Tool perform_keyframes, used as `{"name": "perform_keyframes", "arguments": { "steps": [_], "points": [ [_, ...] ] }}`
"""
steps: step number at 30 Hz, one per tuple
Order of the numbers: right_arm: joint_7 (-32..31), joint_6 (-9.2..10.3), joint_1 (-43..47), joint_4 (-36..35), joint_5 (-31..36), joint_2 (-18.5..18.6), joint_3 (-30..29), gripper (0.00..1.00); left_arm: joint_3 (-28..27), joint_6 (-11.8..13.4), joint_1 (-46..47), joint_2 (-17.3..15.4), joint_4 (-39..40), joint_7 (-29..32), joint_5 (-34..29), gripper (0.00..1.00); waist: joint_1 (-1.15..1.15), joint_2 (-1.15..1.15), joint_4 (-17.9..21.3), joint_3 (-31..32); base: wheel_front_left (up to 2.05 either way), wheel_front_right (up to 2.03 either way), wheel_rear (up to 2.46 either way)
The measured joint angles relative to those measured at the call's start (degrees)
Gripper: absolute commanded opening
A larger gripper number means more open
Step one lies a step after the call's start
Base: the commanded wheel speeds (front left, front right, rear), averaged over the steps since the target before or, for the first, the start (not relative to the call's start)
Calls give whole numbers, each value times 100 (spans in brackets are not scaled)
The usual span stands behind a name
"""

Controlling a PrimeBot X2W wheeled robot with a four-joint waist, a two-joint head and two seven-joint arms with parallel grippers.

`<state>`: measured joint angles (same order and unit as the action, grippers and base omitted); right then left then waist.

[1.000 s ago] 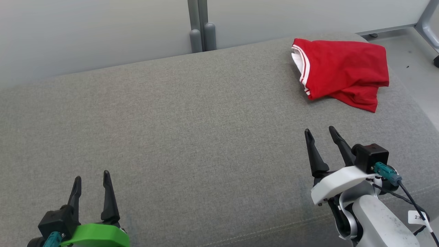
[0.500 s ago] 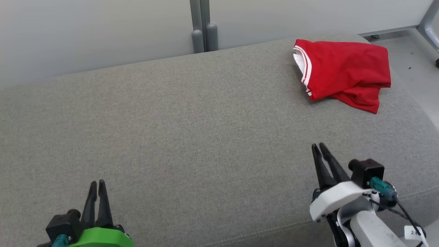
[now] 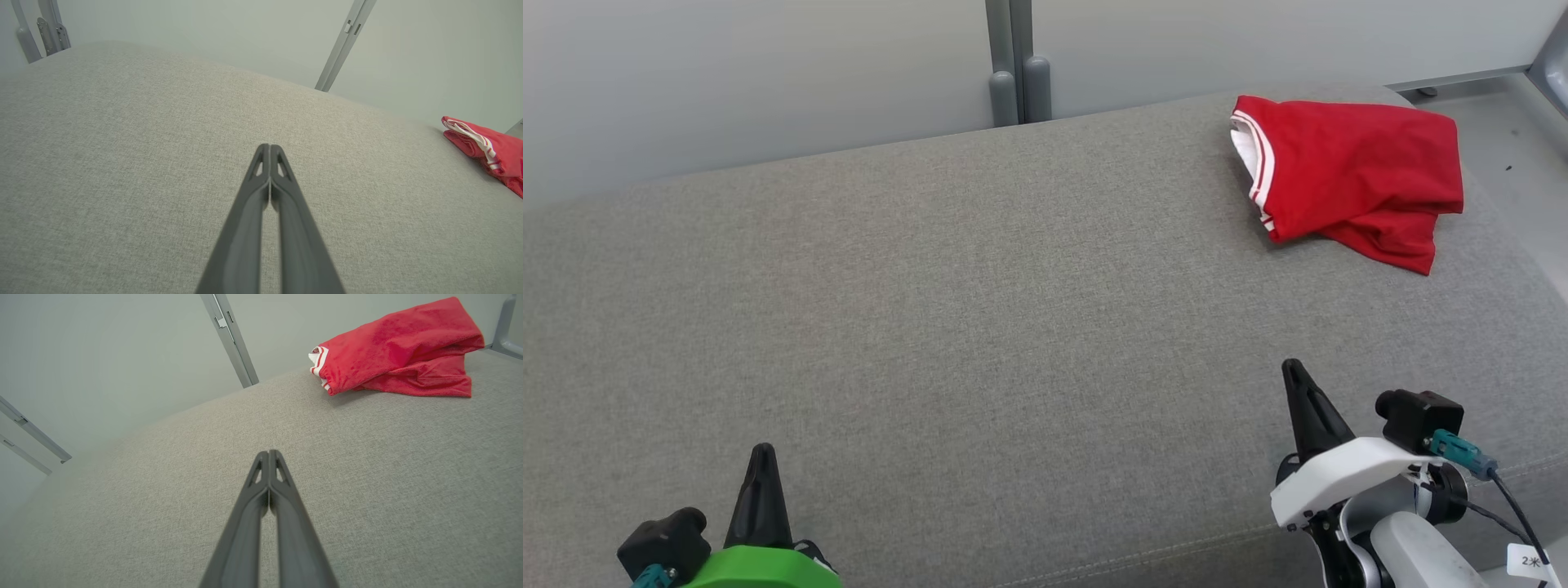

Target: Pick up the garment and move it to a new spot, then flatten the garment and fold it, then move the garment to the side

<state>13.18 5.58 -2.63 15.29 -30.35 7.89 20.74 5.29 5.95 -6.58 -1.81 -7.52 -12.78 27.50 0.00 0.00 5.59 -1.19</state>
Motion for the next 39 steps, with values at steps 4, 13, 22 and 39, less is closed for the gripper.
{"name": "perform_keyframes", "arguments": {
  "steps": [4,13,22,39],
  "points": [
    [-73,-52,-1,-13,-309,-27,-121,0,-30,-49,2,0,-8,77,393,0,0,0,-26,4,0,0,0],
    [-263,-153,-1,-40,-934,-67,-383,0,-123,-192,15,-1,-71,267,1001,0,0,0,-82,12,0,0,0],
    [-460,-274,-1,-45,-1642,-87,-664,0,-196,-334,104,-11,-135,476,1733,0,0,0,-145,23,0,0,0],
    [-770,-505,-6,-43,-2775,-142,-1109,0,-327,-533,273,-57,-300,778,2905,0,0,0,-244,41,0,0,0]
  ]
}}
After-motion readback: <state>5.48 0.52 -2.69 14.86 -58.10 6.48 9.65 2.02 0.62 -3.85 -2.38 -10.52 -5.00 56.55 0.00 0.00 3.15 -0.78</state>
